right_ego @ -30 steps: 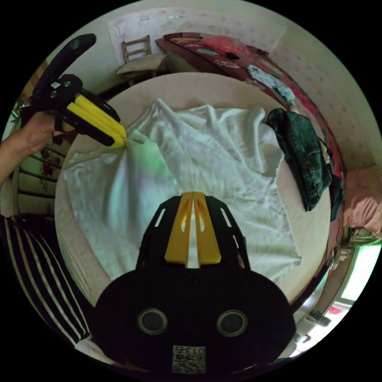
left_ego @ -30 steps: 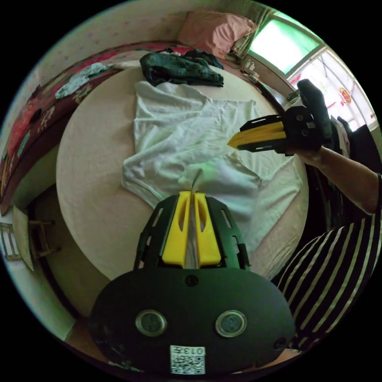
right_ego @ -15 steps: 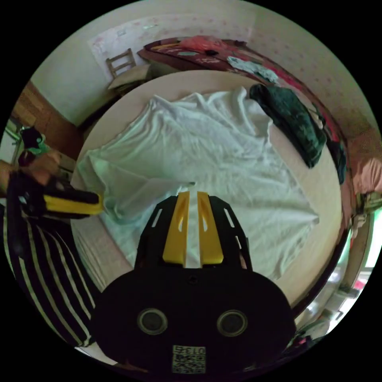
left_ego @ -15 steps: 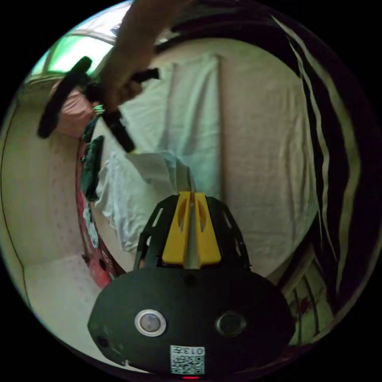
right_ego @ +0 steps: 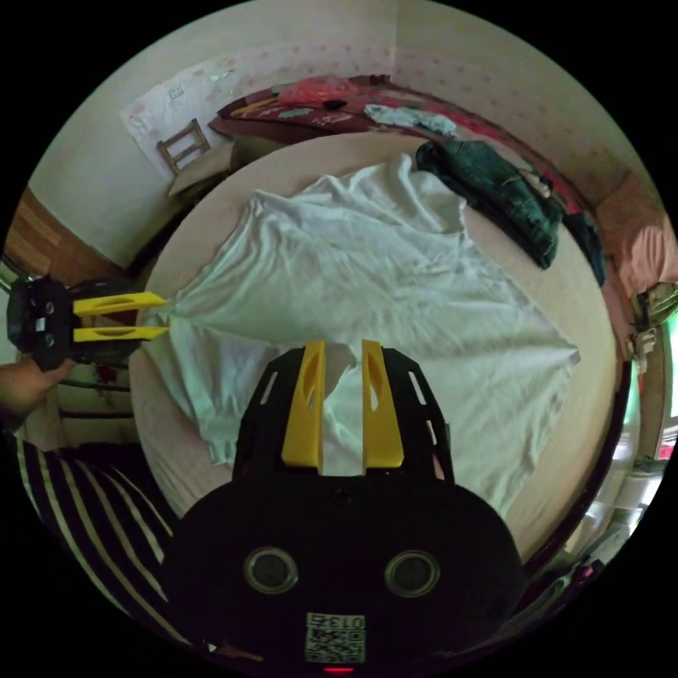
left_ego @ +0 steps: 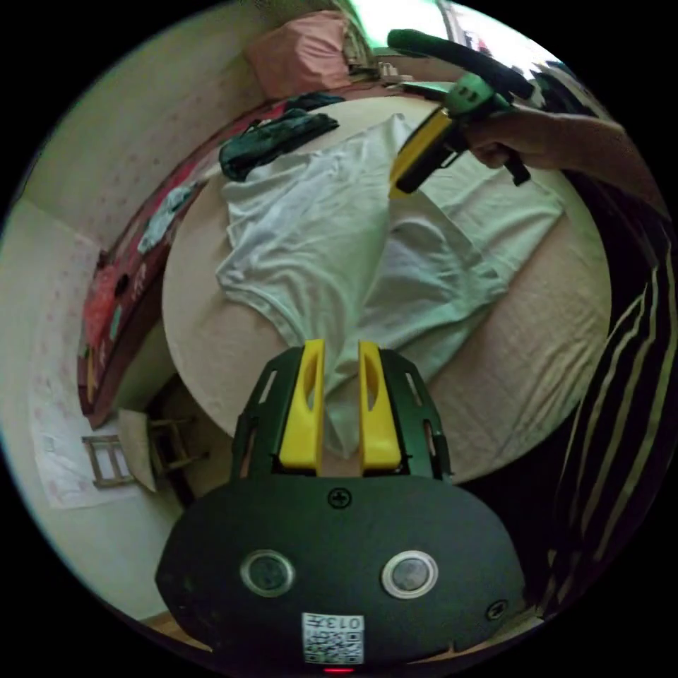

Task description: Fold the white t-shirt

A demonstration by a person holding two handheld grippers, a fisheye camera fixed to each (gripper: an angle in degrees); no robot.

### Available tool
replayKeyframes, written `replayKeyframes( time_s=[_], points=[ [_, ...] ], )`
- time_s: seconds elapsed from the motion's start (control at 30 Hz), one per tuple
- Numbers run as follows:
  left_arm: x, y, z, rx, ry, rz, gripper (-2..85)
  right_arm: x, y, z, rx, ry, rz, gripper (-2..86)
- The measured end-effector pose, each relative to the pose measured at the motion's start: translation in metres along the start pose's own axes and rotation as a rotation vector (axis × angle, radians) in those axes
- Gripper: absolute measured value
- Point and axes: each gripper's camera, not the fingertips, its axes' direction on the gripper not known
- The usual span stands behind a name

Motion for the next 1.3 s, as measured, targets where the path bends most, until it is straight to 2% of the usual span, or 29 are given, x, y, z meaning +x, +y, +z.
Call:
replayKeyframes(
  time_s=[0.07, 0.17, 0.27, 0.4, 0.5, 0.57, 0.67, 0.73, 0.8, 0.83, 0.93, 1.03, 1.1, 1.17, 1.3],
  points=[
    [-0.012, -0.003, 0.014, -0.041, 0.095, -0.046, 5.9, 0.007, -0.007, 0.007, -0.052, -0.073, 0.012, 5.3],
    [-0.011, -0.005, 0.02, -0.079, 0.147, -0.006, 2.8, 0.008, -0.01, 0.016, -0.124, -0.012, -0.044, 3.2],
    [-0.014, 0.004, 0.015, -0.058, 0.145, -0.095, 2.0, 0.023, -0.003, 0.008, -0.089, 0.001, 0.041, 2.7],
    [-0.023, 0.017, 0.011, -0.012, 0.192, -0.24, 1.7, 0.064, 0.018, 0.003, 0.02, -0.186, 0.25, 2.4],
    [-0.03, 0.018, 0.006, -0.02, 0.209, -0.263, 1.0, 0.091, 0.031, -0.018, 0.113, -0.202, 0.354, 2.3],
    [-0.036, 0.019, -0.008, -0.019, 0.142, -0.268, 0.3, 0.092, 0.037, -0.037, 0.134, -0.181, 0.296, 2.2],
    [-0.034, 0.018, -0.031, 0.092, 0.038, -0.204, -0.1, 0.065, 0.049, -0.058, 0.114, -0.15, 0.092, 2.0],
    [-0.028, 0.011, -0.026, 0.032, 0.09, -0.141, -0.2, 0.034, 0.061, -0.057, 0.075, -0.103, -0.049, 1.8],
    [-0.024, 0.006, -0.015, -0.056, 0.122, -0.094, -0.2, 0.017, 0.067, -0.049, 0.069, -0.036, -0.094, 1.7],
    [-0.023, 0.006, -0.008, -0.11, 0.083, -0.086, -0.2, 0.011, 0.068, -0.044, 0.067, -0.017, -0.103, 1.6],
    [-0.037, 0.01, -0.011, -0.07, 0.128, -0.119, -0.3, 0.014, 0.061, -0.023, -0.038, -0.026, -0.079, 1.0],
    [-0.051, 0.007, -0.02, -0.116, 0.134, -0.165, -0.3, 0.03, 0.06, -0.045, 0.05, -0.044, -0.001, 0.6],
    [-0.057, 0.007, -0.036, -0.019, 0.07, -0.182, -0.3, 0.035, 0.068, -0.062, 0.107, -0.003, 0.002, 0.8],
    [-0.064, -0.003, -0.044, 0.026, 0.042, -0.182, -0.3, 0.038, 0.077, -0.068, 0.108, 0.048, 0.0, 1.1],
    [-0.072, -0.021, -0.032, -0.011, 0.071, -0.152, -0.2, 0.045, 0.09, -0.054, 0.021, 0.079, 0.014, 1.4]
  ],
)
